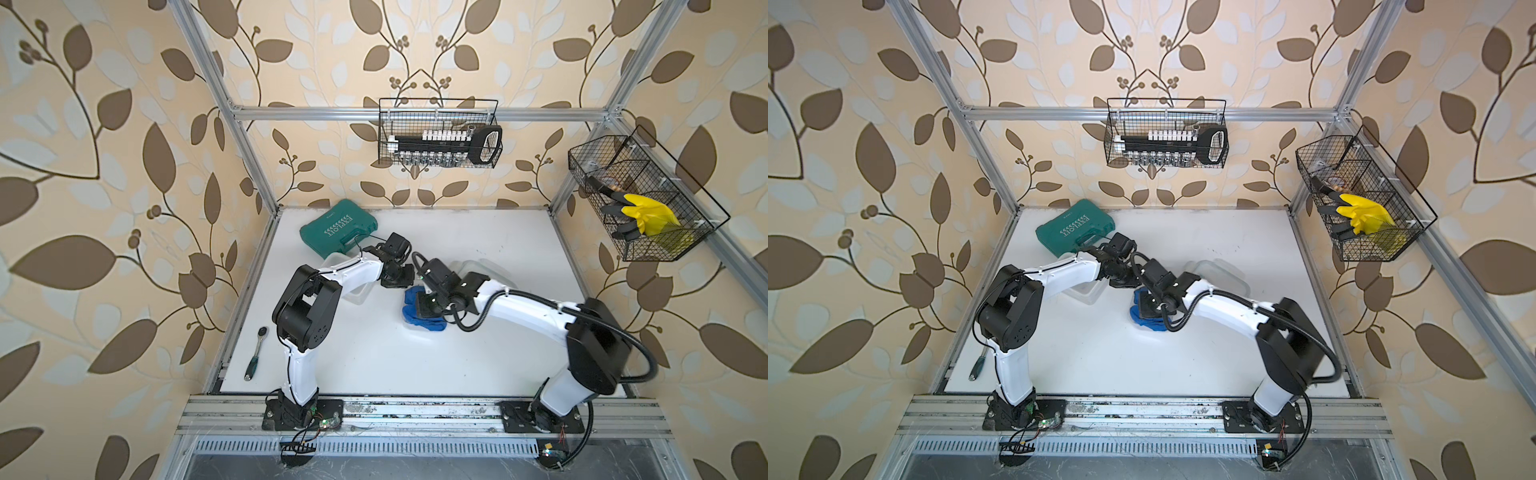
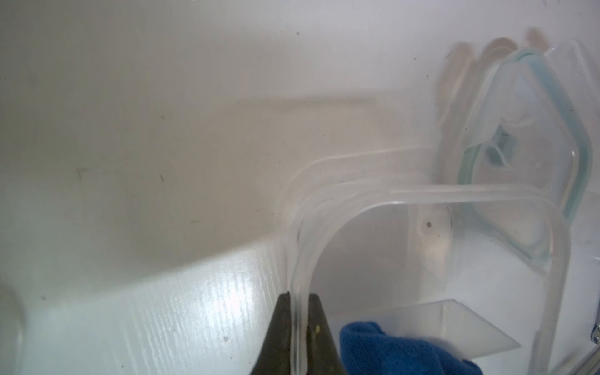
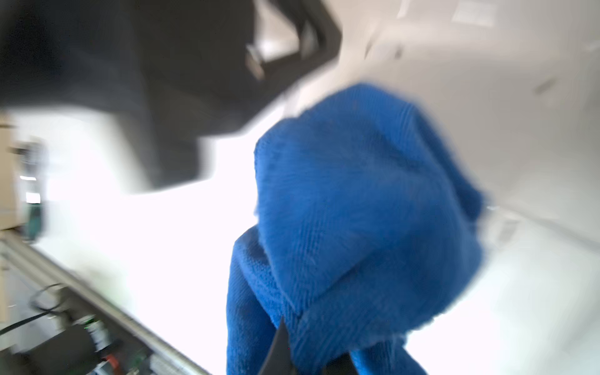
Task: Wipe the insides of the lunch boxes
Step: Wipe the dirt inside the lunch box.
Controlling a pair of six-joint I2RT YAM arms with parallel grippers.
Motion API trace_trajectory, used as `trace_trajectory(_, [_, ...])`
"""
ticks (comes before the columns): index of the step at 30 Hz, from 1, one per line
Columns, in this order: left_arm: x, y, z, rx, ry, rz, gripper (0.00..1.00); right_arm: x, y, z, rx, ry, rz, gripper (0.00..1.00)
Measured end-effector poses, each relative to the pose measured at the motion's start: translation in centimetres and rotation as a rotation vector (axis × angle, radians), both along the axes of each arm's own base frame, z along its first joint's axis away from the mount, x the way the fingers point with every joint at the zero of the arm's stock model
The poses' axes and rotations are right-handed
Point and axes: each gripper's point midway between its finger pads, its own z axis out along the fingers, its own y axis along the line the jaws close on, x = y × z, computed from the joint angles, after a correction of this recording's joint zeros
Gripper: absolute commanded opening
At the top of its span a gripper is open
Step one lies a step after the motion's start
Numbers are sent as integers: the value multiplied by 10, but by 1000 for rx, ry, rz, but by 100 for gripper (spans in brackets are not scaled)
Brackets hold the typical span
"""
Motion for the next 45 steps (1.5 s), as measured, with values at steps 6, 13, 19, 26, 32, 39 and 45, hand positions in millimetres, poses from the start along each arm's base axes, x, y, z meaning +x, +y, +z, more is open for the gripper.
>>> trace_trajectory(6, [11,-5,18,-8,-43,-17,34,39,-40,63,64,-144,-83,0])
trace_trajectory(13, [1,-2,18,19,-23,-34,70,81,-31,-1,-17,-27,-59,0])
trace_trajectory(19, [-21,16,50,10,-78,-23,72,98,-12,-63,-40,74,-15,0])
trace_trajectory(26, [-61,28,45,-8,-39,-32,55,107,8,-66,41,95,14,0])
trace_trajectory(32, [-84,32,-11,52,122,-44,49,116,25,-74,102,117,25,0])
trace_trajectory(39, [-86,33,-41,96,187,-51,21,108,40,-74,158,146,46,0])
trace_trajectory(45, [-86,41,-50,147,212,-41,7,95,60,-83,213,183,67,0])
